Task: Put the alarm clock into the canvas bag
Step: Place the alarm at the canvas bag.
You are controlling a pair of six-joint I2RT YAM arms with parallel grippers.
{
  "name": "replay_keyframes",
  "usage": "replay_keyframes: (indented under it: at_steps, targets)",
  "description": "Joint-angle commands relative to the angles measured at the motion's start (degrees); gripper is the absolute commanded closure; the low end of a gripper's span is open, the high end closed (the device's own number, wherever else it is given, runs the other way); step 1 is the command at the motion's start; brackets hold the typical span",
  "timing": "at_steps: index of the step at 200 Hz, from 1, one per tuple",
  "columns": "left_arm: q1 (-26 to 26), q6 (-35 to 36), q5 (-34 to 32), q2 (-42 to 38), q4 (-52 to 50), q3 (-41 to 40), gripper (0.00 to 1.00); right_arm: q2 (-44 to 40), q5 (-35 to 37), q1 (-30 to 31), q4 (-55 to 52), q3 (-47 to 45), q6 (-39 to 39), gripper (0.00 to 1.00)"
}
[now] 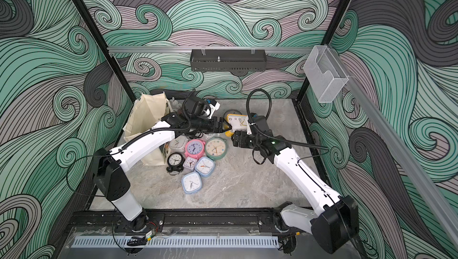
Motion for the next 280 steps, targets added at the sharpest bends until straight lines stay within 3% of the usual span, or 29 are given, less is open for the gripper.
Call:
replay_keyframes:
  at_steps: [1, 59, 156, 182, 197, 208, 242, 280]
  targets:
    - [0.5, -2.6, 1.0, 1.7, 1.8, 2.8, 0.2, -1.7, -1.3, 0.3, 3.1, 0.2, 0.8, 0.48]
    - [0.8, -5.5, 1.8, 3.6, 3.8, 4.2, 0.41, -1.5, -2.5, 0.3, 4.8, -0.1, 2.1, 0.48]
    - [0.9, -7.7, 1.0, 2.1, 3.4, 3.6, 0.66, 0.6, -5.4, 0.3, 5.7, 2.5, 2.5, 0.46]
    - [0.8, -7.2, -0.6, 0.6, 2.6, 3.7, 0.7, 0.3, -6.4, 0.3, 5.5, 3.1, 2.3, 0.36]
    - [0.9, -6.5, -3.0, -0.7, 1.3, 4.3, 0.71, -0.1, -6.8, 0.3, 5.1, 3.3, 2.5, 0.12]
    - [1.0, -5.6, -5.5, -1.9, 0.0, 5.3, 0.73, -0.7, -7.2, 0.4, 5.3, 3.2, 2.5, 0.01]
    - [1.7, 0.1, -16.2, -7.2, -7.8, 10.4, 0.75, -3.4, -6.1, 0.5, 4.2, 2.8, 1.4, 0.01]
    - [7.4, -0.8, -24.4, -16.0, -15.9, 12.0, 0.76, -5.4, -4.9, 0.6, 3.9, 1.9, -0.5, 0.01]
